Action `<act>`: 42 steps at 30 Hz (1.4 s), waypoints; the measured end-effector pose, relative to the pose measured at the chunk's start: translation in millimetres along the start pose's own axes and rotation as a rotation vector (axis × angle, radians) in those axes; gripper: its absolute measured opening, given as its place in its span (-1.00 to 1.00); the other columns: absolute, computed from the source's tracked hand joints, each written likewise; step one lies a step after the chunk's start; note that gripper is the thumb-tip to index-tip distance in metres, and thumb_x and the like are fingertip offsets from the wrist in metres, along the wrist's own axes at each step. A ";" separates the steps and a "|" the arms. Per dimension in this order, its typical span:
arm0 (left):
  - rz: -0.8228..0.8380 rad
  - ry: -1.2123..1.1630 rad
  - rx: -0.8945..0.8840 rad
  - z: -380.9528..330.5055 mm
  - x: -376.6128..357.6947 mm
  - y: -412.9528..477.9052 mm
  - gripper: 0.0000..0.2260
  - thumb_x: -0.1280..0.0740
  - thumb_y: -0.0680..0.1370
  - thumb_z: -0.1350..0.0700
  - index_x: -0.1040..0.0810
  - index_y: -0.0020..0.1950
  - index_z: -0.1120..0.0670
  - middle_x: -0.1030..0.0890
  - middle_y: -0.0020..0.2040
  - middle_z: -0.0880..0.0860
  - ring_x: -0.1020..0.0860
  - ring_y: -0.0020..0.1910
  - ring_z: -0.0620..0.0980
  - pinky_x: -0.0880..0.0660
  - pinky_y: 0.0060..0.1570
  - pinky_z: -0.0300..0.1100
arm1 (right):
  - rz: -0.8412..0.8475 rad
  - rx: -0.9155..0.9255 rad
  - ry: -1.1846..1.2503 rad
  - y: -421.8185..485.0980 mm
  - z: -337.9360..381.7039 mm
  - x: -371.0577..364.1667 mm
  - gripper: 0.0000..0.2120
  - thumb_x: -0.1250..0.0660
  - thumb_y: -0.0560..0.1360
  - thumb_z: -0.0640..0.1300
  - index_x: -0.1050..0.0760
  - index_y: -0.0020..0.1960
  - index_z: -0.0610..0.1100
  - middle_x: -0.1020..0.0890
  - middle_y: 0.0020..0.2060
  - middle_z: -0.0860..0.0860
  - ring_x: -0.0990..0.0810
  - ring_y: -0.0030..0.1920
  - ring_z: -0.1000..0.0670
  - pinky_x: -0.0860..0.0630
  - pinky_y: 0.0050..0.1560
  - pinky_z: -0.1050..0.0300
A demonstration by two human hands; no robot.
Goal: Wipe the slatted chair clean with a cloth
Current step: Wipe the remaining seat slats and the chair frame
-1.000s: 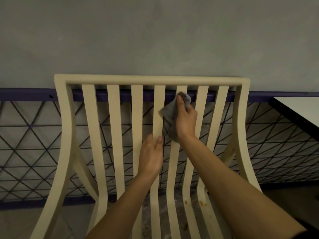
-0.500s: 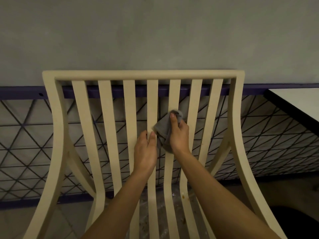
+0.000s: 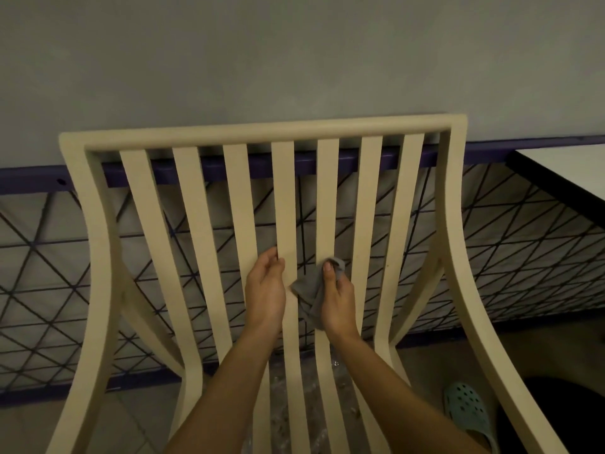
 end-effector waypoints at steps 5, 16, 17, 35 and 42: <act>0.022 -0.032 0.068 24.0 14.3 -18.7 -0.69 -0.24 0.60 0.21 -0.48 0.36 0.11 -0.54 0.28 0.02 -0.49 0.27 -0.03 -0.37 0.37 -0.01 | 0.007 0.005 -0.052 -8.6 10.3 11.2 -0.75 -0.07 0.66 -0.02 -0.51 0.06 -0.04 -0.62 -0.06 0.04 -0.59 0.00 0.06 -0.48 -0.10 0.42; 0.128 0.164 0.546 153.1 45.6 -161.0 -0.89 -0.42 0.48 0.20 -0.62 -0.02 0.04 -0.64 -0.05 0.05 -0.58 -0.08 0.01 -0.45 -0.16 -0.13 | 0.010 -0.186 0.077 -120.9 14.2 84.8 -0.75 -0.07 0.65 -0.05 -0.52 0.13 0.01 -0.64 0.09 -0.06 -0.61 0.14 -0.04 -0.55 0.19 -0.08; 0.136 0.178 0.548 156.7 49.4 -181.5 -0.90 -0.42 0.49 0.22 -0.62 -0.04 0.05 -0.65 -0.09 0.04 -0.59 -0.10 0.00 -0.45 -0.19 -0.17 | 0.011 -0.232 0.071 -141.4 13.0 96.8 -0.74 -0.07 0.65 -0.05 -0.53 0.11 -0.02 -0.65 0.07 -0.09 -0.62 0.11 -0.06 -0.58 0.14 -0.06; 0.634 0.975 0.016 189.5 52.4 -342.8 -0.53 -0.23 0.60 0.09 -0.26 0.51 -0.02 -0.24 0.52 -0.05 -0.24 0.47 -0.08 -0.15 0.46 -0.23 | 0.693 -0.223 -0.975 -369.7 -38.8 193.8 -0.53 -0.12 0.64 -0.12 -0.18 0.53 -0.12 -0.14 0.54 0.02 -0.16 0.50 0.08 -0.02 0.45 0.37; 0.596 1.128 -0.101 196.6 50.3 -349.4 -0.51 -0.20 0.61 -0.01 -0.19 0.54 -0.04 -0.12 0.56 -0.05 -0.13 0.51 -0.07 -0.11 0.49 -0.13 | 0.542 -0.350 -0.874 -390.8 -46.7 198.2 -0.35 0.03 0.52 0.36 -0.25 0.50 0.06 -0.07 0.53 0.18 -0.05 0.53 0.10 -0.05 0.53 0.10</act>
Point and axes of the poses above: each hand's wrist, its own y-axis towards the middle knuckle, its own x-axis out of the back of the hand, z = x × y, the point moved 5 cm from there along y, towards the middle knuckle
